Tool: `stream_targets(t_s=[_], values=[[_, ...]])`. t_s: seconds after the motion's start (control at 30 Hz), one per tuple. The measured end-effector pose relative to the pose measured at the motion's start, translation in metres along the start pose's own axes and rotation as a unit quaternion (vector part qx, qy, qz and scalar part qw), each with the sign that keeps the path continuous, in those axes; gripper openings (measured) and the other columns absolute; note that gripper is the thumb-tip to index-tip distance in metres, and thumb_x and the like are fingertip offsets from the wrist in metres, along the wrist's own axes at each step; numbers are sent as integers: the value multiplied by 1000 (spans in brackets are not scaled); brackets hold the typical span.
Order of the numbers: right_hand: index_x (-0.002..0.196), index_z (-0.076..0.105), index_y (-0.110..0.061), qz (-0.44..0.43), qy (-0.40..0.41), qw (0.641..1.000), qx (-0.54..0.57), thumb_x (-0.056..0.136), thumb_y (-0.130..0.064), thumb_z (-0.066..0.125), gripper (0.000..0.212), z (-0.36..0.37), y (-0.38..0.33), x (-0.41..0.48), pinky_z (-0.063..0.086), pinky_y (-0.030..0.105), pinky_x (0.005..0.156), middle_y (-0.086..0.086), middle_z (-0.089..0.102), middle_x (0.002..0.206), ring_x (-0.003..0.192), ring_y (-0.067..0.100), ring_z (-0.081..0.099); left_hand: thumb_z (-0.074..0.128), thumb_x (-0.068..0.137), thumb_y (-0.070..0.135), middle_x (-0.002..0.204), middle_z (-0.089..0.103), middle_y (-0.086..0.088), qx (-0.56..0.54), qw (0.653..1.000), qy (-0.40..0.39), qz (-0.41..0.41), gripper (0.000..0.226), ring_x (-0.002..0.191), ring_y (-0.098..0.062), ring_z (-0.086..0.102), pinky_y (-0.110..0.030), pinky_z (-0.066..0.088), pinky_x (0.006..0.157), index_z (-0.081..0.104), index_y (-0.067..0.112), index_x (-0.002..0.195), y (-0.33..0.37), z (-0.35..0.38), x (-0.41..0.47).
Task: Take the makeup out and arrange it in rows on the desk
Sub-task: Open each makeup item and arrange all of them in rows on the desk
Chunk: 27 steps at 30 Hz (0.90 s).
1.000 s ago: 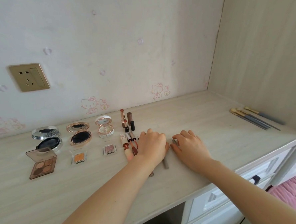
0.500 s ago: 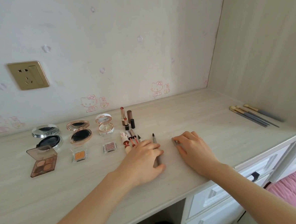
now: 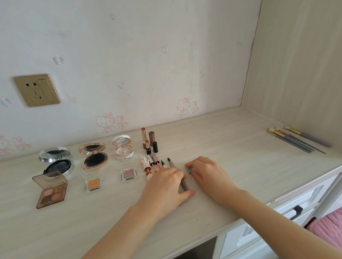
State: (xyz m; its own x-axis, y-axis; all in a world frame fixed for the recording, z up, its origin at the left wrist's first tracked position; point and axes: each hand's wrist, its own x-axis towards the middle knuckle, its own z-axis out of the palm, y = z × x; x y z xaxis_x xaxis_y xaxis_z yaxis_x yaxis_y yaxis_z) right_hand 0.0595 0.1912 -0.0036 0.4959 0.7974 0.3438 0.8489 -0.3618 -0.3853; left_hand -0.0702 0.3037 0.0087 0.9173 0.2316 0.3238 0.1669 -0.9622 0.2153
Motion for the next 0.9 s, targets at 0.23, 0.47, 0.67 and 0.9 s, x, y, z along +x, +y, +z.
stream_targets(t_s=[0.23, 0.47, 0.67, 0.9], values=[[116, 64, -11, -30, 0, 999, 17, 94, -11, 50, 26, 6, -7, 3, 45, 34, 88, 5, 62, 114, 111, 22, 53, 62, 79, 55, 108, 60, 10, -33, 999, 0, -14, 46, 102, -11, 54, -29, 46, 84, 61, 24, 113, -4, -2, -1], [122, 60, -12, -41, 5, 999, 14, 93, -12, 52, 30, 2, -4, 0, 45, 32, 89, 3, 61, 117, 113, 21, 52, 60, 78, 57, 113, 60, 12, -33, 999, 7, -10, 47, 109, -9, 49, -29, 45, 89, 62, 26, 114, -6, -3, -1], [127, 56, -17, -21, -4, 999, -25, 95, -18, 51, 33, -15, 18, -5, 44, 28, 91, -1, 57, 125, 120, 16, 48, 54, 89, 48, 113, 62, 14, -39, 999, 35, -11, 35, 112, -4, 50, -23, 43, 90, 64, 25, 113, 4, -1, 12], [126, 57, -18, 38, 15, 997, -73, 96, -23, 49, 31, -53, 67, -20, 46, 31, 91, -3, 58, 124, 118, 15, 50, 47, 94, 30, 120, 62, 10, -80, 997, 3, -6, 30, 120, -9, 47, -34, 46, 93, 60, 23, 121, 37, 13, 51]])
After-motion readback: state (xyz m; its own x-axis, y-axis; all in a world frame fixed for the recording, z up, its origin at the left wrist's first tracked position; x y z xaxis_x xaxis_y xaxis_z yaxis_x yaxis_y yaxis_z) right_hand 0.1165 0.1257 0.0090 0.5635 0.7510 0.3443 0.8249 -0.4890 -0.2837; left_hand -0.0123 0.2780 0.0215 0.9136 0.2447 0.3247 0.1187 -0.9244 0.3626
